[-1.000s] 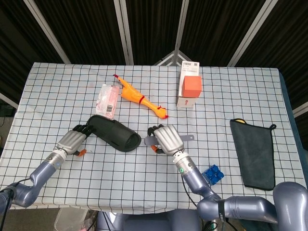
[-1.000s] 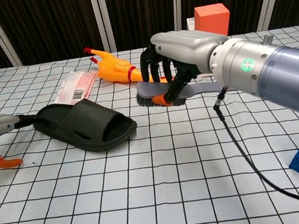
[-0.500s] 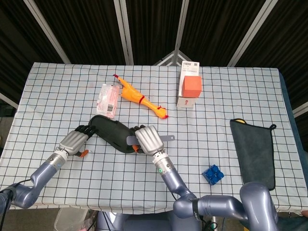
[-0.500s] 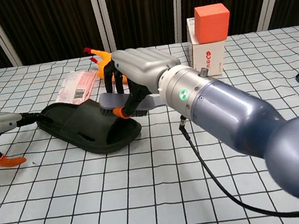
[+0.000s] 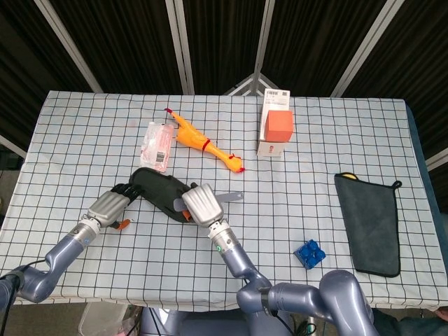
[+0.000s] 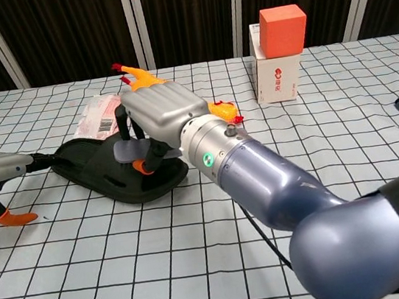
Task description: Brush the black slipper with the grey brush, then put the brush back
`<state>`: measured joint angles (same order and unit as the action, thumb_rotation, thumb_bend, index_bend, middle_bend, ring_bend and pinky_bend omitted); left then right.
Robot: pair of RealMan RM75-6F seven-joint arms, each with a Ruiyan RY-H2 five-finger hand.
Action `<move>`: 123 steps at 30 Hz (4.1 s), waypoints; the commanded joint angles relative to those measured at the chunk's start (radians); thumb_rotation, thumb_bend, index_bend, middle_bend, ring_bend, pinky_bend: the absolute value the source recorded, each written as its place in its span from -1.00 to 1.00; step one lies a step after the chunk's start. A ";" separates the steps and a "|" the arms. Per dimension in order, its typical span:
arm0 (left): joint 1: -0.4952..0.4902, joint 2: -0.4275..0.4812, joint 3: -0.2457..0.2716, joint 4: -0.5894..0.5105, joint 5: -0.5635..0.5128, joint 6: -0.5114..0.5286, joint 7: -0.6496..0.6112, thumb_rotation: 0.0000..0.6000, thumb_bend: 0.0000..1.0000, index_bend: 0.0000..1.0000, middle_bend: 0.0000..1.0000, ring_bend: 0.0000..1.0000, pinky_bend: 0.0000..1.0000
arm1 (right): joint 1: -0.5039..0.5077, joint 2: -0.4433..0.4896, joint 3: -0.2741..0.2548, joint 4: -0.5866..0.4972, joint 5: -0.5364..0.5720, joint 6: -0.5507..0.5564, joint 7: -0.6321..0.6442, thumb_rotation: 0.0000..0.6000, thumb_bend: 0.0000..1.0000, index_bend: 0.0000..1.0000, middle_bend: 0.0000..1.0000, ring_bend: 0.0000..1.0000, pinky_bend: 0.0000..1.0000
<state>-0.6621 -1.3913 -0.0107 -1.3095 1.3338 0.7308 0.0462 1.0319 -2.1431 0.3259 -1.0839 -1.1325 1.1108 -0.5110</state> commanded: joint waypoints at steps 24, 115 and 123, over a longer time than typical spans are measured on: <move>-0.010 0.005 0.014 -0.014 -0.006 -0.002 0.028 1.00 0.01 -1.00 -1.00 -1.00 -1.00 | 0.016 -0.089 0.019 0.187 -0.048 -0.027 -0.022 1.00 0.73 0.77 0.57 0.32 0.54; 0.272 0.240 0.053 -0.330 0.129 0.560 -0.003 1.00 -0.19 -1.00 -1.00 -1.00 -1.00 | -0.309 0.387 -0.122 -0.224 -0.078 0.113 -0.217 1.00 0.74 0.77 0.58 0.33 0.54; 0.373 0.222 0.035 -0.345 0.120 0.718 0.054 1.00 -0.26 -1.00 -1.00 -1.00 -1.00 | -0.407 0.474 -0.197 -0.250 -0.025 0.104 -0.226 1.00 0.74 0.77 0.58 0.33 0.54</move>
<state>-0.3048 -1.1595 0.0321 -1.6535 1.4578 1.4296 0.0863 0.6375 -1.6777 0.1421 -1.3354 -1.1677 1.2217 -0.7311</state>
